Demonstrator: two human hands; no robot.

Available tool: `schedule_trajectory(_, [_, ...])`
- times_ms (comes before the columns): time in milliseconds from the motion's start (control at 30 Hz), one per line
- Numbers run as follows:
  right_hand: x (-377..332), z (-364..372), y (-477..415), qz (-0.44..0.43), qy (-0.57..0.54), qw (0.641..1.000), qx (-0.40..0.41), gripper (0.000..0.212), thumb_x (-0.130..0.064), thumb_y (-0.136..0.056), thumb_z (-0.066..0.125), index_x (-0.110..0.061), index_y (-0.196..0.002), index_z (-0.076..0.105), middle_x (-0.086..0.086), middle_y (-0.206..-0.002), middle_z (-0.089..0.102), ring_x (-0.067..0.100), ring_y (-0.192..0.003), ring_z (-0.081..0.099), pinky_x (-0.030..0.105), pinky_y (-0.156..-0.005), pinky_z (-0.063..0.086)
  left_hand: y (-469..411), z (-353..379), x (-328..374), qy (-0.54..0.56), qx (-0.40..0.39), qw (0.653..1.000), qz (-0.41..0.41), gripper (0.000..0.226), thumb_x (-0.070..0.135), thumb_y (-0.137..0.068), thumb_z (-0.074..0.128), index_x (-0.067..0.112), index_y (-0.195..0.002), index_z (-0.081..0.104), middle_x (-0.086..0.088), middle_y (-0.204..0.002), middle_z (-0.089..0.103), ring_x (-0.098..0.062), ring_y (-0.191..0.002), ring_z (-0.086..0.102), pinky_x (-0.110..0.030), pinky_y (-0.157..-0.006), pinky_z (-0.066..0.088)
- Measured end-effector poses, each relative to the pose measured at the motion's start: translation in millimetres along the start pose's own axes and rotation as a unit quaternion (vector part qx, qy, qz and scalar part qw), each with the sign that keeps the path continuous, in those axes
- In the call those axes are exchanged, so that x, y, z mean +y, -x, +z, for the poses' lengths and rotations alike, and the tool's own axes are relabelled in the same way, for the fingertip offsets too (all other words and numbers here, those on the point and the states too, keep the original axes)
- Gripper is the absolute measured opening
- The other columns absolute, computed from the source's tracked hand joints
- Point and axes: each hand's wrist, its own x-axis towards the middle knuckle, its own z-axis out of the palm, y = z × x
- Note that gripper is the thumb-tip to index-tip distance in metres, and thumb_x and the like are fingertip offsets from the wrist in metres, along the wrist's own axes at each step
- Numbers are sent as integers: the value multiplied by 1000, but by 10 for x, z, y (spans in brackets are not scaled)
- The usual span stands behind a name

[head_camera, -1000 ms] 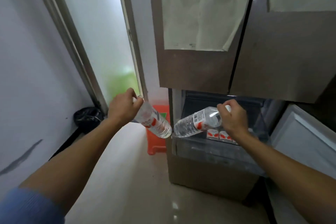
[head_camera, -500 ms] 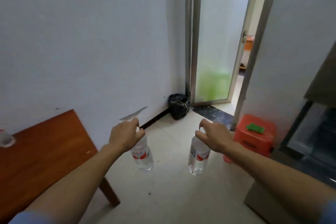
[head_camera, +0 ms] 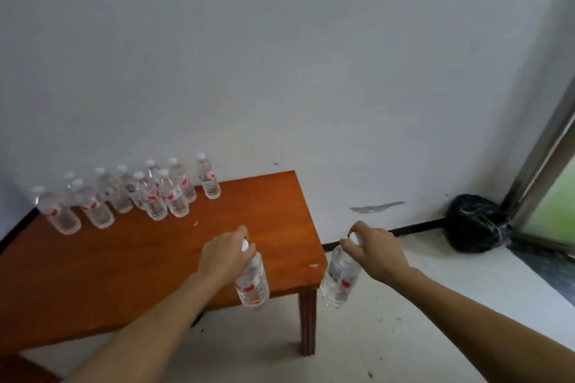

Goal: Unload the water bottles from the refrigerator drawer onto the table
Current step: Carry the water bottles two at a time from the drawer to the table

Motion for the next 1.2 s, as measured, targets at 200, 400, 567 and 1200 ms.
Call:
schedule_trajectory(200, [-552,619,-1407,-112,-12,993,-36,33,-53,-96,46,-22,-105,55,-4,-90,66,10,-72,59,21,-62,44,-734,28,-830,-5,11,996,-87,21,45,-94,48,25,-97,54,8,-88,62,-10,-77,59,-24,-63,44])
schedule_trajectory(400, [-1094,1067,-2776,-185,-22,981,-59,29,-48,-98,45,-20,-100,51,-2,-87,58,14,-73,54,22,-57,39,-1569,21,-1463,4,27,989,-147,20,41,-93,51,24,-102,56,8,-96,63,-10,-81,59,-28,-70,49])
schedule_trajectory(567, [-1562,1390,-3659,-196,-20,977,-82,33,-43,-99,47,-17,-117,53,3,-106,62,14,-84,56,22,-65,41,-2156,98,-1949,26,43,982,-180,26,41,-95,48,23,-111,57,4,-108,64,-15,-94,61,-29,-76,48])
schedule_trajectory(1200, [-2486,2804,-5269,-87,8,989,-118,37,-41,-97,52,-18,-126,48,6,-117,58,20,-95,61,27,-71,50,-4031,806,-3495,46,-65,996,32,29,39,-95,46,19,-115,51,1,-101,61,-18,-86,60,-33,-74,50])
